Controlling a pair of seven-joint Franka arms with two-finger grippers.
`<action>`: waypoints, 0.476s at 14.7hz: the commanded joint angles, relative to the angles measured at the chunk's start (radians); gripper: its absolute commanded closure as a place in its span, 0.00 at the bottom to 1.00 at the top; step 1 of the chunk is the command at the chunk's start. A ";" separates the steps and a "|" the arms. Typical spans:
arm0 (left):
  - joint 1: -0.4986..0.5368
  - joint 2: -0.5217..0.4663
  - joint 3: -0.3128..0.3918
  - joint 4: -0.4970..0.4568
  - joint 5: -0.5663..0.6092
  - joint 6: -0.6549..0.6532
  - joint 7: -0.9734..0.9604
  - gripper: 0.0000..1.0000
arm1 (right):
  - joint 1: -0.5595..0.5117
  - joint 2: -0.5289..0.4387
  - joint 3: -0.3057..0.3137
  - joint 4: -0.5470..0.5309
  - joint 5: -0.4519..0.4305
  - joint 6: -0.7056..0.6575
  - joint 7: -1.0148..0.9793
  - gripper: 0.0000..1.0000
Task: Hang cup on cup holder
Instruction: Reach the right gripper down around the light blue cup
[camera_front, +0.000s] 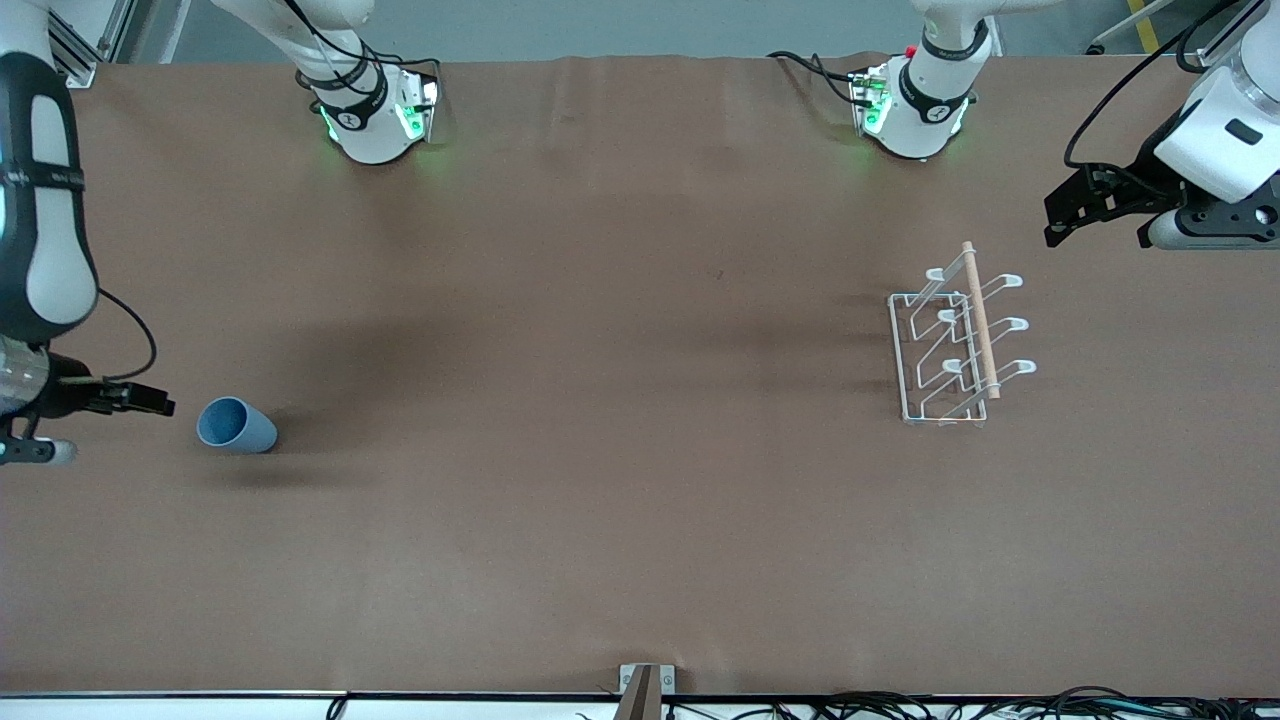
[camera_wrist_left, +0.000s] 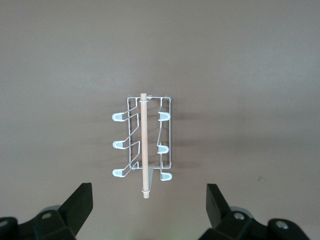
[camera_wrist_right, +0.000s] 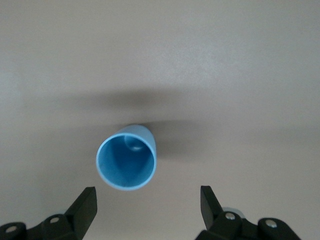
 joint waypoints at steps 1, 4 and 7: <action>0.010 0.018 -0.006 0.031 -0.012 -0.023 0.008 0.00 | -0.014 0.060 0.012 0.010 0.025 0.047 -0.022 0.11; 0.013 0.019 -0.006 0.034 -0.012 -0.025 0.008 0.00 | -0.014 0.096 0.014 -0.001 0.057 0.052 -0.023 0.13; 0.013 0.019 -0.006 0.033 -0.013 -0.025 0.010 0.00 | -0.015 0.115 0.014 -0.010 0.057 0.053 -0.023 0.17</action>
